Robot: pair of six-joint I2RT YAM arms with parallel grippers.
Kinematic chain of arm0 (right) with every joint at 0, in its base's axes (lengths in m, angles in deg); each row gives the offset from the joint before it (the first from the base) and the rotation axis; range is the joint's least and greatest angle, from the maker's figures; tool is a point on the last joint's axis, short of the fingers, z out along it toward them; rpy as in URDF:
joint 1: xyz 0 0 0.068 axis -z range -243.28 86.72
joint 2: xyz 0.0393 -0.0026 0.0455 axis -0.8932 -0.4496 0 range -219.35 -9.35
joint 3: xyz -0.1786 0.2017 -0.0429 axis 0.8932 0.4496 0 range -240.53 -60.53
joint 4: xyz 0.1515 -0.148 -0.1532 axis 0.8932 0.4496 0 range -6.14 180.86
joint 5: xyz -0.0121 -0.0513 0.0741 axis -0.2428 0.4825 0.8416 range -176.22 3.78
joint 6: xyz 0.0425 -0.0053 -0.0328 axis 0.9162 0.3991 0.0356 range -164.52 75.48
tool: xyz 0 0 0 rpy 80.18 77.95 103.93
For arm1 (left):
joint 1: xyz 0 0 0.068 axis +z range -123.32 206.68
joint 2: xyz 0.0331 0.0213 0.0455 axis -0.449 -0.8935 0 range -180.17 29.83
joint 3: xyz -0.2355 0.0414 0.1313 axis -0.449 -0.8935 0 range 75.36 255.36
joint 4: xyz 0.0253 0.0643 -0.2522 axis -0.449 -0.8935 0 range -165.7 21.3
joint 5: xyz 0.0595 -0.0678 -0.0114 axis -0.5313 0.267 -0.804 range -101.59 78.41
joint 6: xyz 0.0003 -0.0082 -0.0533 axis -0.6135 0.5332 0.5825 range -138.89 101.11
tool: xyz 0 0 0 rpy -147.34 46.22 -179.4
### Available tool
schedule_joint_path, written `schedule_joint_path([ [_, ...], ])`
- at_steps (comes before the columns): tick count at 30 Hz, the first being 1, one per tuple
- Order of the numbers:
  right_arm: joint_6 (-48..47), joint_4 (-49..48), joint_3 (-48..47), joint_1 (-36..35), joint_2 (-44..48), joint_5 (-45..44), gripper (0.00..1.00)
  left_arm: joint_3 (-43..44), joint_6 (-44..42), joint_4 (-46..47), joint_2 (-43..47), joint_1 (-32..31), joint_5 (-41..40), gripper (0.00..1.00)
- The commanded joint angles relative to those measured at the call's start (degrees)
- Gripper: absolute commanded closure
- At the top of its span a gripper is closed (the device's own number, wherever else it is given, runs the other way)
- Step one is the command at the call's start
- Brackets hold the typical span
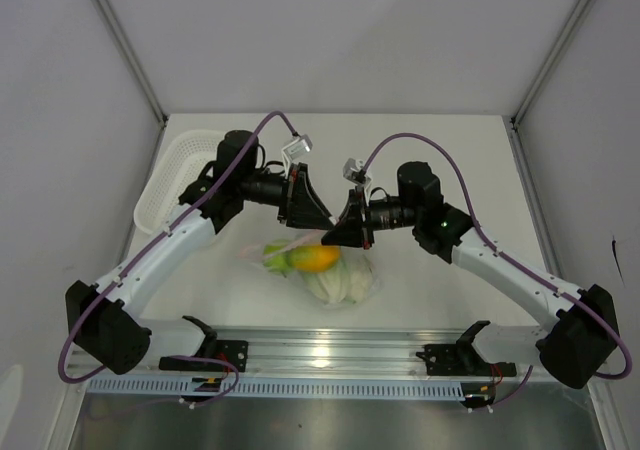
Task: Place the food in the zip-top bag and seal the zipper
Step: Zip the zipper food storage bag at the center of the board.
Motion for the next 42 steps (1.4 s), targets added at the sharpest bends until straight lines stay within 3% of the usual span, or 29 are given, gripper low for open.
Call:
schedule_joint_path([
  [1,-1.1,-0.7,-3.3,-0.6,-0.4,-0.1,1.0,2.7,-2.0,-1.9,0.4,0.2,-1.4,0.61],
  [10,-1.8,0.1,-4.3,-1.4,-1.0,-1.3,1.0,3.2,-0.9,-1.3,0.2,0.1,-1.3,0.65],
  [16,-0.8,-0.2,-4.0,-1.8,-1.1,-4.0,1.0,3.2,-1.3,-2.2,-0.2,0.1,-0.7,1.0],
  [28,14.3,-16.8,6.1,-1.3,5.2,-14.9,1.0,3.9,-3.7,-5.9,0.1,0.1,-0.5,0.99],
  [33,20.8,-25.5,9.6,-1.3,7.2,-15.8,1.0,3.9,-5.1,-7.5,-0.2,0.1,-1.3,0.99],
  [42,28.2,-32.5,10.6,1.0,7.4,-14.5,1.0,3.9,-7.1,-10.1,-0.4,0.1,-2.5,1.0],
])
